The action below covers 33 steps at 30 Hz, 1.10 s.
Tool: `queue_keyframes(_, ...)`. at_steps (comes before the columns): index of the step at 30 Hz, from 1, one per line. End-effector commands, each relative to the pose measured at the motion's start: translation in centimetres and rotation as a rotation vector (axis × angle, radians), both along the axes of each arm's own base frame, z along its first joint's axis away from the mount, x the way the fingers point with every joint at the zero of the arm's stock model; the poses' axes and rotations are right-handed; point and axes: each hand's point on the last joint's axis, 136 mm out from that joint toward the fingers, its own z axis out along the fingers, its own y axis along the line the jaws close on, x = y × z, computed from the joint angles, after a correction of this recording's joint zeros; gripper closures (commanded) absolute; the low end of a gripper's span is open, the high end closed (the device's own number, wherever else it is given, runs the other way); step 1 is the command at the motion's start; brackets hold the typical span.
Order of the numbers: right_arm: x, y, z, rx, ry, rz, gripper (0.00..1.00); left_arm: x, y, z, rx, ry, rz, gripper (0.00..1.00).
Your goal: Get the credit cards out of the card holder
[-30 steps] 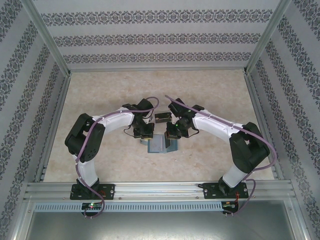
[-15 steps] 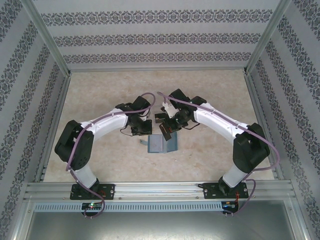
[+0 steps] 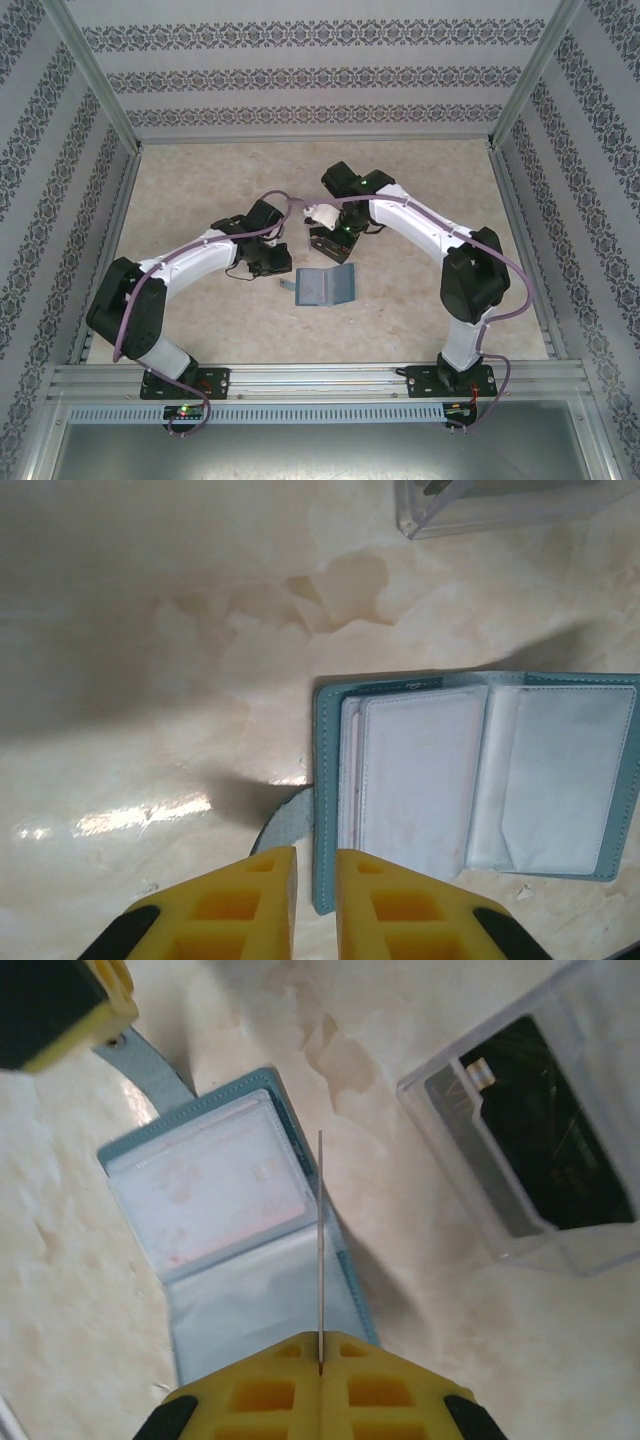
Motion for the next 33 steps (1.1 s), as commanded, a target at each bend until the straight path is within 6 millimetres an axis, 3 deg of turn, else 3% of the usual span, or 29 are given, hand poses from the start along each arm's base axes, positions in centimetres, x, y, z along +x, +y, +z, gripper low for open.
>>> queue_keyframes(1,0.0,-1.0,-0.1,-0.118,-0.070,0.257,1.00,0.4,0.7,0.8,-0.010,-0.042,0.044,0.82)
queue_keyframes(8,3.1,-1.2,0.5,-0.211,-0.120,0.355,1.00,-0.1,1.7,0.9,0.002,-0.050,0.079,0.82)
queue_keyframes(21,6.7,0.0,-0.1,-0.240,-0.116,0.433,1.00,-0.2,2.4,1.1,0.004,-0.059,0.114,0.81)
queue_keyframes(33,7.9,1.1,-2.2,-0.235,-0.059,0.464,1.00,0.5,3.2,0.4,0.006,-0.036,0.134,0.82)
